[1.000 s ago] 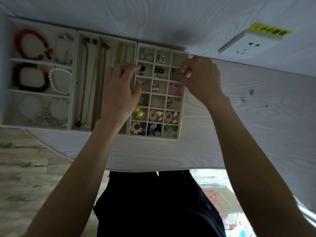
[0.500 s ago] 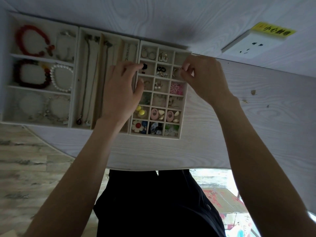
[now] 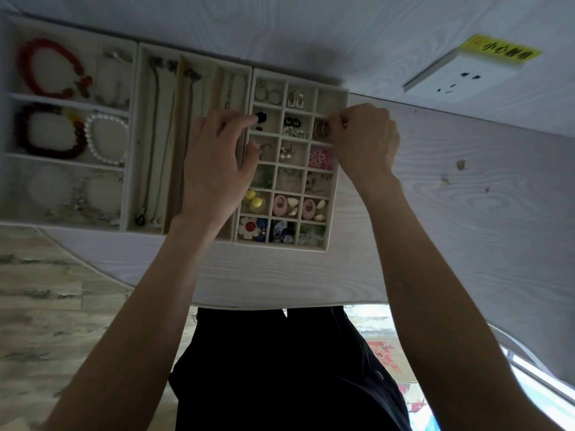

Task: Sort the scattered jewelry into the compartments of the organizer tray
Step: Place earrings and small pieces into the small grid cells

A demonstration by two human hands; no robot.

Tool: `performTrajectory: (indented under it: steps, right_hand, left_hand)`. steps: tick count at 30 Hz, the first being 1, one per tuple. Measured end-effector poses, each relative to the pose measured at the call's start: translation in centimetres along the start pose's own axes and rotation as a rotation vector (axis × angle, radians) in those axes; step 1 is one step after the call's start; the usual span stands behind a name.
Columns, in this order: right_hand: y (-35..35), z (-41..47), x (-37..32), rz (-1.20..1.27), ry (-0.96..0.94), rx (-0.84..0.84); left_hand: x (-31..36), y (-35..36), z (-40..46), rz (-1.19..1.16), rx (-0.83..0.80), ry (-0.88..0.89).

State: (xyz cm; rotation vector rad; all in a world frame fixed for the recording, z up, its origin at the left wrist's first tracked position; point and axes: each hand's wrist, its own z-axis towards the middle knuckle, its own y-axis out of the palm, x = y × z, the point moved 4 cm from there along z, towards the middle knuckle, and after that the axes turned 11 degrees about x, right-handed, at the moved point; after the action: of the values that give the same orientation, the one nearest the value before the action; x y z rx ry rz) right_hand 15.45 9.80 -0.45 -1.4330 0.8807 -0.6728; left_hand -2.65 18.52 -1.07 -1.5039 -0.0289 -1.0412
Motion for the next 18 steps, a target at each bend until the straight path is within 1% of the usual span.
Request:
performTrajectory:
  steps: [5, 8, 12, 18]
  right_hand:
    - [-0.7, -0.64, 0.38, 0.036, -0.109, 0.016]
    - [-0.66, -0.78, 0.1, 0.007, -0.155, 0.011]
    - [-0.32, -0.64, -0.17, -0.018, -0.158, -0.02]
    - [-0.15, -0.24, -0.1, -0.029, -0.164, -0.016]
  left_hand:
    - [-0.13, -0.01, 0.01, -0.002, 0.007, 0.002]
    - [-0.18, 0.08, 0.05, 0.0, 0.003, 0.003]
    - [-0.17, 0.06, 0.03, -0.003, -0.003, 0.0]
    - [-0.11, -0.04, 0.06, 0.003, -0.005, -0.008]
